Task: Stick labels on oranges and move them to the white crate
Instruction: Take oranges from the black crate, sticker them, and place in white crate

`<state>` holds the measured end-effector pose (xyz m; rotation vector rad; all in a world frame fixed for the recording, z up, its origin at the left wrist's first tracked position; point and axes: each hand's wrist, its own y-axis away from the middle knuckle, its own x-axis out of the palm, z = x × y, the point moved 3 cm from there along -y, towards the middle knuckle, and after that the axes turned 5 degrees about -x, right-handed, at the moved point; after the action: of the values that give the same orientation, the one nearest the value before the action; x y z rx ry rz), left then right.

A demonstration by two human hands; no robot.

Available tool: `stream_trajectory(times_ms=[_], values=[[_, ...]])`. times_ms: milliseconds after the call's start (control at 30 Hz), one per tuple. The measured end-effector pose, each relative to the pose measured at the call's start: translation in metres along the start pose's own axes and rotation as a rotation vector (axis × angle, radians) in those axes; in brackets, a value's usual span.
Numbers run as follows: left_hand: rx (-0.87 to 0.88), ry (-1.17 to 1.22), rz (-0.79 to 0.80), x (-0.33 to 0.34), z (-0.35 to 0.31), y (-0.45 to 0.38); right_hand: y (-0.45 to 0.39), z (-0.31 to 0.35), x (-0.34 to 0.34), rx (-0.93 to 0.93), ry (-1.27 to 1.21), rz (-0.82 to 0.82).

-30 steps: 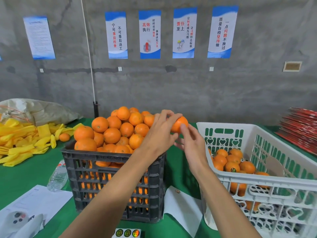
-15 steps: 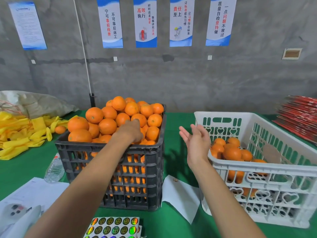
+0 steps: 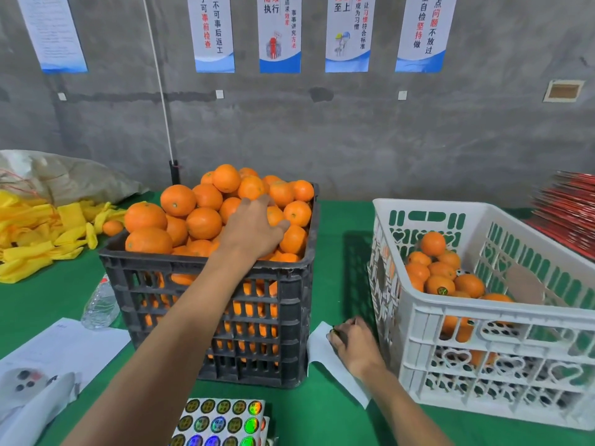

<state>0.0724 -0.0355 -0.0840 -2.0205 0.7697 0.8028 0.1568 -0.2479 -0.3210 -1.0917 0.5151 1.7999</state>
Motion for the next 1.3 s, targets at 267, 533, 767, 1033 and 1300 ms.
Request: stream_trajectory(times_ms=[267, 533, 767, 1033, 1300], values=[[0.013, 0.057, -0.020, -0.004, -0.001, 0.005, -0.004, -0.004, -0.001, -0.093, 0.042, -0.065], [0.016, 0.089, -0.009, -0.008, -0.004, 0.009, 0.003, 0.002, 0.002, -0.065, 0.040, -0.043], [0.007, 0.104, -0.011, -0.010, -0.004, 0.013, 0.001, -0.002, 0.001, 0.155, -0.343, -0.085], [-0.022, 0.115, 0.007, -0.012, -0.004, 0.013, -0.005, -0.005, 0.002, 0.240, -0.555, -0.041], [-0.031, 0.109, 0.010, -0.011, -0.002, 0.014, -0.019, -0.006, -0.004, 0.442, -0.580, 0.022]])
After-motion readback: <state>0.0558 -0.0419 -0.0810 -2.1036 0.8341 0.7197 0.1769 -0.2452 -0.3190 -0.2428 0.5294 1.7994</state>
